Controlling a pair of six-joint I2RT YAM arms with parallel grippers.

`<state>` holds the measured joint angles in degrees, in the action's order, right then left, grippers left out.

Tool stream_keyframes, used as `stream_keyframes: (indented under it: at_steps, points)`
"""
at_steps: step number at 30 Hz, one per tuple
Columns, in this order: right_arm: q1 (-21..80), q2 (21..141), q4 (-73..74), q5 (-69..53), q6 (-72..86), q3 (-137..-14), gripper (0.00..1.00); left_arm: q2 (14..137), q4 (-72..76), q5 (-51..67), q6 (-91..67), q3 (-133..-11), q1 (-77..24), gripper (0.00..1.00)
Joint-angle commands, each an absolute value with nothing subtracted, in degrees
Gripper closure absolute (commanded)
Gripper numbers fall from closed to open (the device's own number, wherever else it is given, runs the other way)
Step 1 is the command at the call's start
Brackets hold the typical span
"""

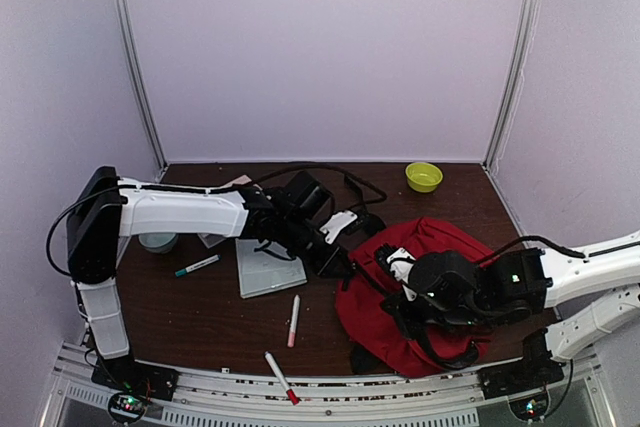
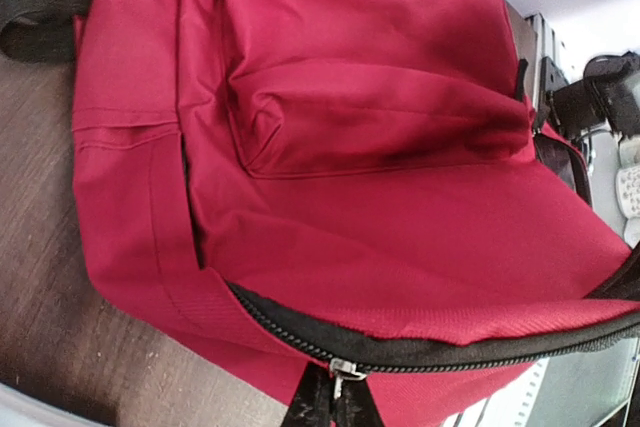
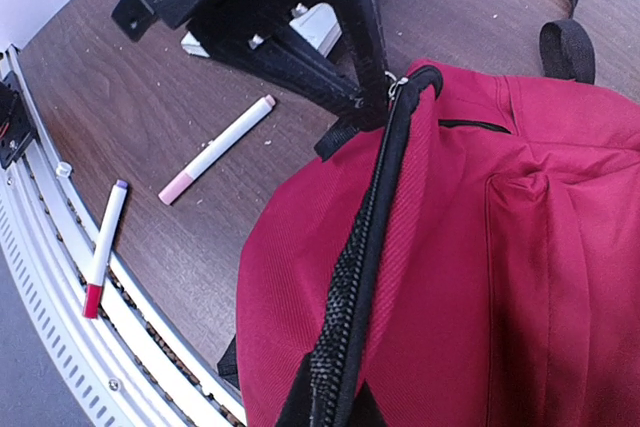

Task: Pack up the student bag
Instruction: Unzip the largest pocket of the student bag.

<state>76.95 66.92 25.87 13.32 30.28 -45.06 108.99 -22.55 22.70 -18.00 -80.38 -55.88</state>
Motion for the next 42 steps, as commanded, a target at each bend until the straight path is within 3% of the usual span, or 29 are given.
stream_keyframes:
  at_steps: [1,10,16,30,42]
  points:
    - [78.0,66.0,26.4,8.6,30.6,-44.2,1.00,109.8,-28.7,18.5,-12.9,-81.5,-50.7,1.00]
    - [78.0,68.7,25.8,6.7,29.5,-44.9,1.00,104.3,-45.9,12.4,-11.4,-83.0,-49.9,1.00]
    - [78.3,72.3,24.9,7.2,29.0,-47.9,1.00,104.4,-52.2,17.3,-12.1,-88.5,-53.1,1.00]
    - [78.3,76.9,23.0,12.6,29.5,-52.3,1.00,105.4,-57.9,17.0,-13.3,-92.6,-59.3,1.00]
    - [79.2,72.3,22.6,4.9,28.3,-48.5,1.00,108.0,-59.4,9.7,-9.0,-93.0,-55.5,1.00]
